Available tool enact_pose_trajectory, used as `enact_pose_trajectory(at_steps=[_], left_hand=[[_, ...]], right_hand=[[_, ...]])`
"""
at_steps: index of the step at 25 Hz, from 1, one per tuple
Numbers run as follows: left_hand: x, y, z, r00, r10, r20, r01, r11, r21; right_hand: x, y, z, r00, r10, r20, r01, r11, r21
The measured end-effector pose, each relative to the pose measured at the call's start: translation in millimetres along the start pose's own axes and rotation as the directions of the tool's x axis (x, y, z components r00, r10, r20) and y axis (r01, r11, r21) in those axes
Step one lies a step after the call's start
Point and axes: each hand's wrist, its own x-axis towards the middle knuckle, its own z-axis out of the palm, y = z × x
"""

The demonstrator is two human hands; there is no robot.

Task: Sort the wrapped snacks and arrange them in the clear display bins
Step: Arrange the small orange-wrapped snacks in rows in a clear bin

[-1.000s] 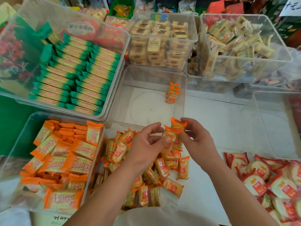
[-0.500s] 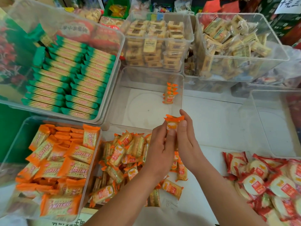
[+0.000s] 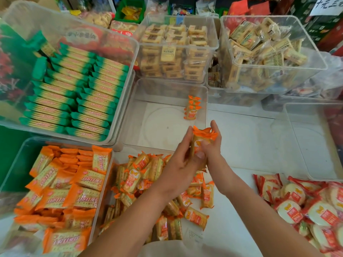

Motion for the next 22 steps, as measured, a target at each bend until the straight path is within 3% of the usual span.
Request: enact_pose_trajectory(at_steps=[3,6,10,12,14,18,22], left_hand=[[16.5,1.8,-18.0,0.995,0.009,-0.098,0.002,0.993,0.116],[34.1,7.9,-36.7,0.995,0.033,-0.098,-0.008,0.970,0.243],[61.1,15.1,-48.2,0.997,0.062,-0.053,-0.046,0.965,0.259],[76.2,13.7,-55.4,0.998,0.055,-0.023,-0.047,0.964,0.261],[85.4,8.9,-63.1,0.997,0.013,-0.080,0.011,0.957,0.291],[103.7,-19.9,-78.1,0.945,-0.112,-0.308,0.208,0.931,0.300],[125.0,-46.3,-81.2,0.937,-0.196,-0.290,0.294,0.891,0.346]], right_hand=[[10.7,-21.3,-30.1,0.983,0.057,0.173,-0.041,0.995,-0.095],[37.8,-49.0,-58.0,0.956,0.091,0.278,0.011,0.938,-0.346],[85.9,-75.5,-65.6,0.915,0.115,0.388,0.204,0.697,-0.687],[108.6,-80.1,-62.5,0.915,0.087,0.394,0.254,0.633,-0.731],[128.5,-73.3,-59.6,0.927,0.071,0.367,0.262,0.578,-0.773],[175.2,-28.4,-61.6,0.928,0.047,0.371,0.353,0.220,-0.910],[204.1,12.0,-61.0,0.913,0.144,0.383,0.404,-0.171,-0.899]])
